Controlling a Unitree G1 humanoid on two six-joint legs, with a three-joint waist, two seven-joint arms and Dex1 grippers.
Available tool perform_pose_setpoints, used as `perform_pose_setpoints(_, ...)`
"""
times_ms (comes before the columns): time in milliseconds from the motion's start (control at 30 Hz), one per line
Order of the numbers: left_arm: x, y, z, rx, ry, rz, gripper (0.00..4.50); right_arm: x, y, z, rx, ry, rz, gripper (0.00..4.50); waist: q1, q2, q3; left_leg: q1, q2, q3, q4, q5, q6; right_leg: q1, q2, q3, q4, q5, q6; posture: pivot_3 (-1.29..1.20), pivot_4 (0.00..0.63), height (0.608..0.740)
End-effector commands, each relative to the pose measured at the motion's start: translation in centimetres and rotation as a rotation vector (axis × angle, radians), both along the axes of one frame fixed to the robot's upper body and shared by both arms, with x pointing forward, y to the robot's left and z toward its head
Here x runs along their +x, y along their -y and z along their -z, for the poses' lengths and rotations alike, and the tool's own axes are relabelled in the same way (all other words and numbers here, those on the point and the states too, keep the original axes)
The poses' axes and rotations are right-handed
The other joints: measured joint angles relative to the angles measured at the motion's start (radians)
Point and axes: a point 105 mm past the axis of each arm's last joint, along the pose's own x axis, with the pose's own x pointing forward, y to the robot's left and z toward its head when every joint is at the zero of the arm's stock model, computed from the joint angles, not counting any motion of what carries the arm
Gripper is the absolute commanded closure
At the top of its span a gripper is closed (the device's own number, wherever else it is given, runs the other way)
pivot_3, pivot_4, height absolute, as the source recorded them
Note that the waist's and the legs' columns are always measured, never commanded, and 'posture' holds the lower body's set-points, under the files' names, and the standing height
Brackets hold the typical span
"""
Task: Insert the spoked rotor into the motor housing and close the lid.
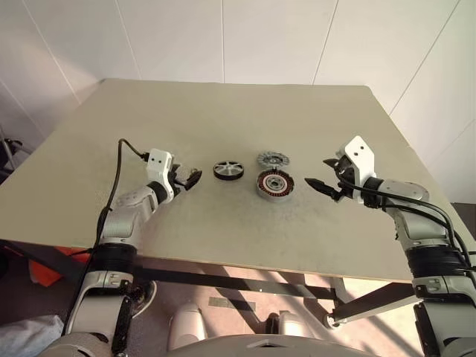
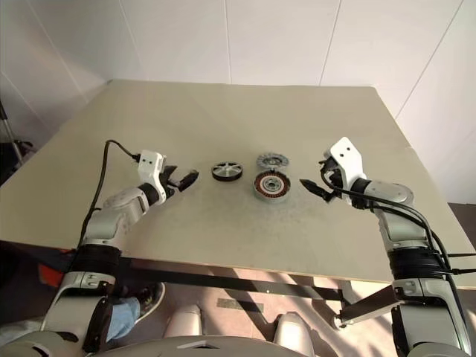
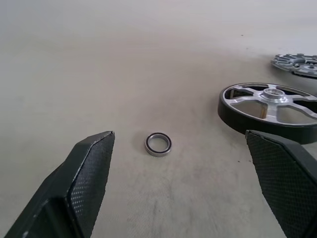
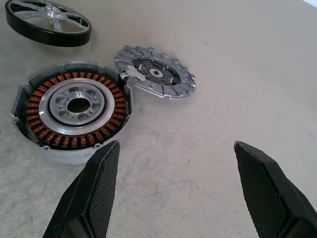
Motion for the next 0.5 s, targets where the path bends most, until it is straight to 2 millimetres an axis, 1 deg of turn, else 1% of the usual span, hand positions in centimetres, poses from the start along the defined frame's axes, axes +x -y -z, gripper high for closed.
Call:
perform_pose_setpoints(33,1.1,0.0,-0.4,0.059,0.006,-0.043,0.04,0.4,-0.2,-1.5,0.003,0.060,-0.009,0.36,0.000,0.000,0.000,0.000,0.000,0.000,0.000,0.000,0.000,0.000,0.000,0.000,0.000,0.000,0.000,0.00,0.000,0.740)
perform_pose_setpoints(200,1.8,0.2,0.3,0.122,-0.028,-0.075,0.04,0.3,-0.3,-1.4,0.008,0.060,-0.005,0.36,0.001,0.000,0.000,0.000,0.000,0.000,0.000,0.000,0.000,0.000,0.000,0.000,0.000,0.000,0.000,0.00,0.000,0.740)
perform_pose_setpoints(500,2.6,1.7,-0.1,0.134,-0.041,-0.077,0.04,0.4,-0.5,-1.3,0.013,0.061,-0.006,0.36,0.002,-0.001,0.001,0.000,0.000,0.000,0.000,0.000,0.000,0.000,0.000,0.000,0.000,0.000,0.000,0.00,0.000,0.740)
